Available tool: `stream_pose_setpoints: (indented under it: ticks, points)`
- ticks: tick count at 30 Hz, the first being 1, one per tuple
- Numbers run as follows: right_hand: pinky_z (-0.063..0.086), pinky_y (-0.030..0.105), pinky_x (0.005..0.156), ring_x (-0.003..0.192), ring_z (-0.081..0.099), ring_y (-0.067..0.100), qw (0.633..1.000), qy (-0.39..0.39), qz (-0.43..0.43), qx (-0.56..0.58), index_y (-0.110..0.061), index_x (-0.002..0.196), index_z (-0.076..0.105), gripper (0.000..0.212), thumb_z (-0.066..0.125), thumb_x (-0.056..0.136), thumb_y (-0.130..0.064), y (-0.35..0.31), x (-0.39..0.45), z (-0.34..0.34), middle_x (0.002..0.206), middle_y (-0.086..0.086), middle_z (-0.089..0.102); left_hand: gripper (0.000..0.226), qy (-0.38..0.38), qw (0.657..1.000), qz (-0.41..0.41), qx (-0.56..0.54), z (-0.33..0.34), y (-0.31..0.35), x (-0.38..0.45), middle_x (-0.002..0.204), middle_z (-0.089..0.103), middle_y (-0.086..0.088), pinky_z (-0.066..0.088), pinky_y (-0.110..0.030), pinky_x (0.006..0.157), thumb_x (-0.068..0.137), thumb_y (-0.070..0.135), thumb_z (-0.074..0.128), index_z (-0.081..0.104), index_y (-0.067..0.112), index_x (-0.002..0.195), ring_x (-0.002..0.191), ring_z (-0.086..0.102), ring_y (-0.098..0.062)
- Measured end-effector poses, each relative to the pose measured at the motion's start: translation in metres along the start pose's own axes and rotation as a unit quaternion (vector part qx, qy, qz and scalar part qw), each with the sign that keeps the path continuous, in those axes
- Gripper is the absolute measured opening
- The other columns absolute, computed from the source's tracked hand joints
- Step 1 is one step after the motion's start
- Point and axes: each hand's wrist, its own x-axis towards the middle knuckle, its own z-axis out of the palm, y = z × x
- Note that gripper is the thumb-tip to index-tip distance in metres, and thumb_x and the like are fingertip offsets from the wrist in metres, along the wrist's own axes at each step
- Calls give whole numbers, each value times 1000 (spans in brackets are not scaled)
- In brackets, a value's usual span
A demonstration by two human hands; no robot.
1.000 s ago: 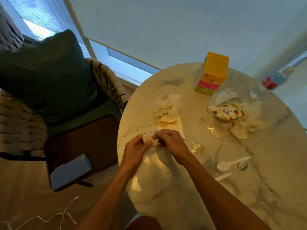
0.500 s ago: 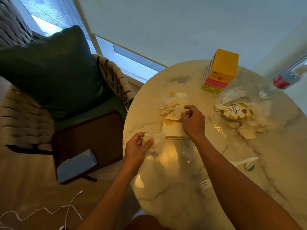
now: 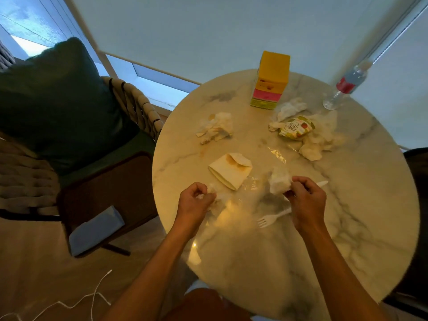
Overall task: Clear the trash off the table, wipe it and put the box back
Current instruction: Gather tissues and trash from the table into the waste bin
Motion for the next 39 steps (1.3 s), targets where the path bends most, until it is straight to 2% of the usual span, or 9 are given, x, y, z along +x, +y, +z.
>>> stream_pose_setpoints:
  ticks: [7,13,16,21,26,29,33,37,39]
  points:
    - [55,21,60,67,62,11,997,33,26,69,-10,75,65,27,50,86,10,24,-36,-110,67,-3,65,9,-52,997,-36,-43,49,-14,-63,72,65,-3,49,-14,50,86,-8,59,64,-1,87,57,64,-3]
    - [54,20,56,72,60,20,996,42,78,24,-13,76,65,27,53,88,8,77,-76,-220,75,7,63,15,-119,990,-31,75,106,-63,-118,82,74,0,54,-20,65,86,6,66,74,18,90,75,69,-8]
    - [53,24,61,78,64,22,994,30,104,-35,-17,78,67,25,56,88,3,111,-96,-279,79,5,67,18,-178,974,-43,130,144,-90,-154,93,74,-1,55,-28,79,84,7,69,74,20,96,82,68,-14]
    - [55,36,73,79,66,22,978,27,197,-60,-20,78,70,24,61,84,1,179,-119,-357,88,9,70,38,-264,936,-53,226,205,-146,-211,98,70,4,51,-11,70,78,-11,67,70,13,107,76,65,7]
    - [46,21,66,77,63,14,966,16,245,-85,-29,79,71,28,57,90,-8,263,-127,-404,90,2,69,34,-309,893,-48,324,249,-229,-240,95,69,10,48,-6,65,82,-4,68,70,21,105,75,64,8]
    - [44,16,64,79,60,11,957,-7,267,-113,-31,84,70,27,56,90,-9,312,-121,-419,91,-5,66,29,-312,870,-39,378,272,-285,-238,102,68,5,49,-7,67,84,4,68,69,24,105,83,63,2]
    - [51,21,69,83,62,8,952,-19,291,-92,-27,93,70,19,59,92,-11,382,-104,-425,104,0,66,24,-253,885,-32,390,299,-364,-217,93,65,4,44,-16,67,83,11,69,58,31,87,86,62,-11]
    - [53,39,93,106,61,16,949,-20,302,-91,-20,107,71,21,58,92,-15,451,-81,-427,116,0,64,29,-205,879,-16,431,319,-435,-187,81,57,8,39,-20,61,85,15,66,45,32,78,73,55,-7]
    - [52,39,94,111,59,19,946,-35,300,-118,-24,112,69,26,55,92,-15,485,-67,-426,127,3,61,22,-209,868,3,451,324,-468,-169,77,55,6,42,-19,61,86,13,64,49,26,76,72,54,-10]
